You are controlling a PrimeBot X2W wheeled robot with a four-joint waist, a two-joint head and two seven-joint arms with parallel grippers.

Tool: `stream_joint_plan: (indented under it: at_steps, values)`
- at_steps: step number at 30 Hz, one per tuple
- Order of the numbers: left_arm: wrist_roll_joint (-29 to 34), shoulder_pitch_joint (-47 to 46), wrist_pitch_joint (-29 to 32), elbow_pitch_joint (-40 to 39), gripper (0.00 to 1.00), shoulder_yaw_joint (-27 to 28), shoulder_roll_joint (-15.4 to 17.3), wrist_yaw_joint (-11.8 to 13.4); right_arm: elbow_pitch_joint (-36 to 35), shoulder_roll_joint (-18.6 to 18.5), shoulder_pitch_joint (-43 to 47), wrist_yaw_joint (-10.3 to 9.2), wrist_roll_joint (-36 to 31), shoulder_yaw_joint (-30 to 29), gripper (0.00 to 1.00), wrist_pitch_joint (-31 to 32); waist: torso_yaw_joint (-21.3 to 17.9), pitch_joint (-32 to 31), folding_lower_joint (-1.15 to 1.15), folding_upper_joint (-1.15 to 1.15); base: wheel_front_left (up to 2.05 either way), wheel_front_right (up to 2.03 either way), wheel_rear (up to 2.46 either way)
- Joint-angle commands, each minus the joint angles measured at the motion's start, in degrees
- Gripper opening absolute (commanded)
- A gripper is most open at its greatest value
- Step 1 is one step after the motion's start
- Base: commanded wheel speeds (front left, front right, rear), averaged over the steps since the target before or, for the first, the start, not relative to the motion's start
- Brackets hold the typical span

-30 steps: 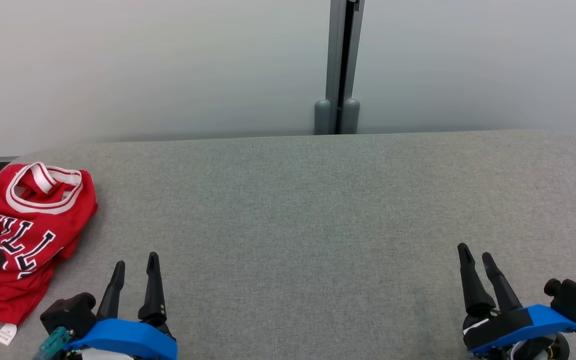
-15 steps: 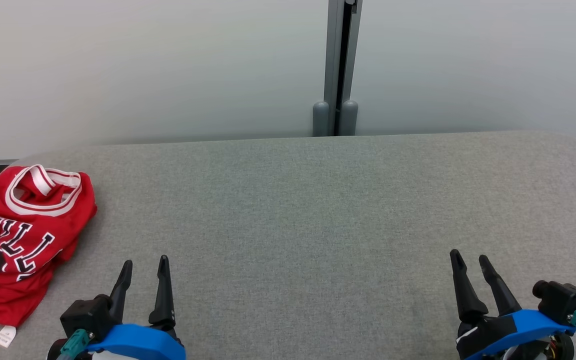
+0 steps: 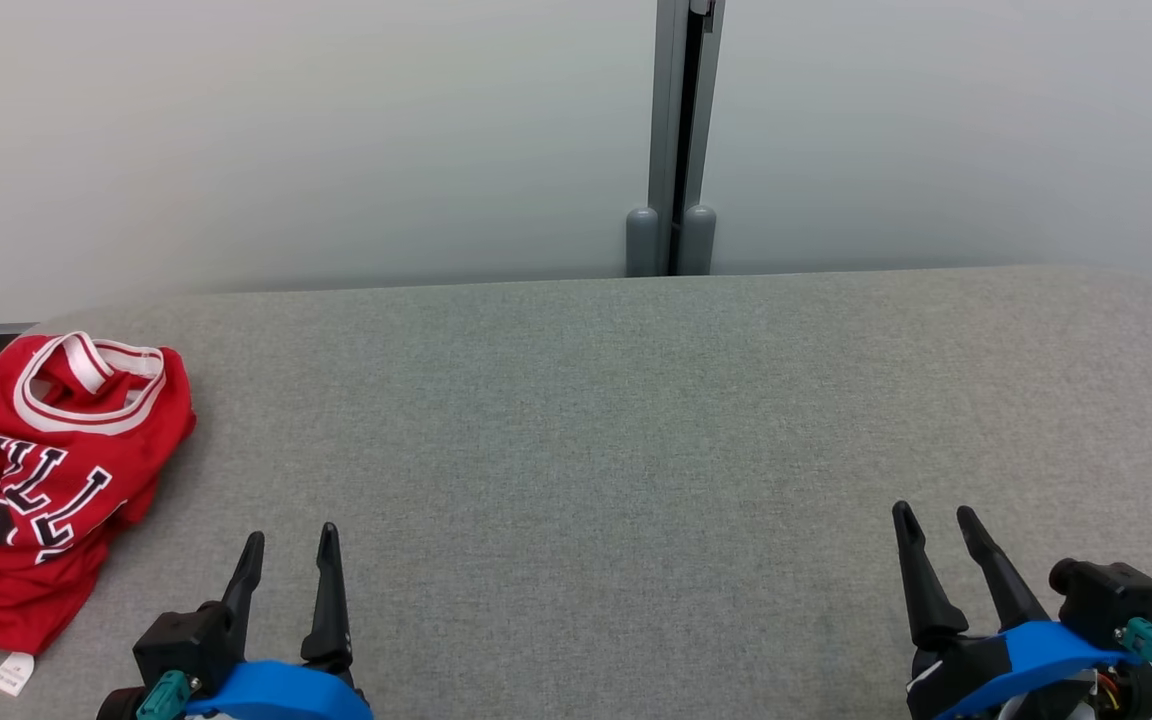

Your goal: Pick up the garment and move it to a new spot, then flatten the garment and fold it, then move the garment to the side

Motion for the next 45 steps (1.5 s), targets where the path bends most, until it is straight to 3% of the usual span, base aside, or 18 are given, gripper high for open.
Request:
stream_joint_plan:
  at_steps: [1, 24, 38, 45]
  values:
    - [0.5, 0.3, -0.3, 0.0, 1.0, 0.3, 0.0, 0.3, -0.6, -0.5, 0.8, 0.12, -1.4, -0.1, 1.0, -0.4, 0.0, 0.0, 0.0, 0.0, 0.0, 0.0, 0.0]
    - [5.5, 1.1, -1.6, -0.7, 1.0, -1.1, 0.6, 1.9, -0.3, -0.6, 1.2, 0.16, -10.3, 0.3, 1.0, -1.8, 0.1, 0.2, 0.0, 0.0, 0.0, 0.0, 0.0]
    - [5.2, 1.4, -1.4, -1.3, 1.0, -1.4, 0.8, 2.6, 0.4, -0.6, 0.7, 0.16, -10.3, 0.3, 1.0, -2.2, -0.1, 0.3, 0.0, 0.0, 0.0, 0.0, 0.0]
    - [5.3, 0.2, -1.3, -1.2, 1.0, -2.1, 0.6, 2.8, 0.1, -0.5, 1.8, 0.16, -10.4, -0.1, 1.0, -2.4, 3.1, 0.1, 0.0, 0.0, 0.0, 0.0, 0.0]
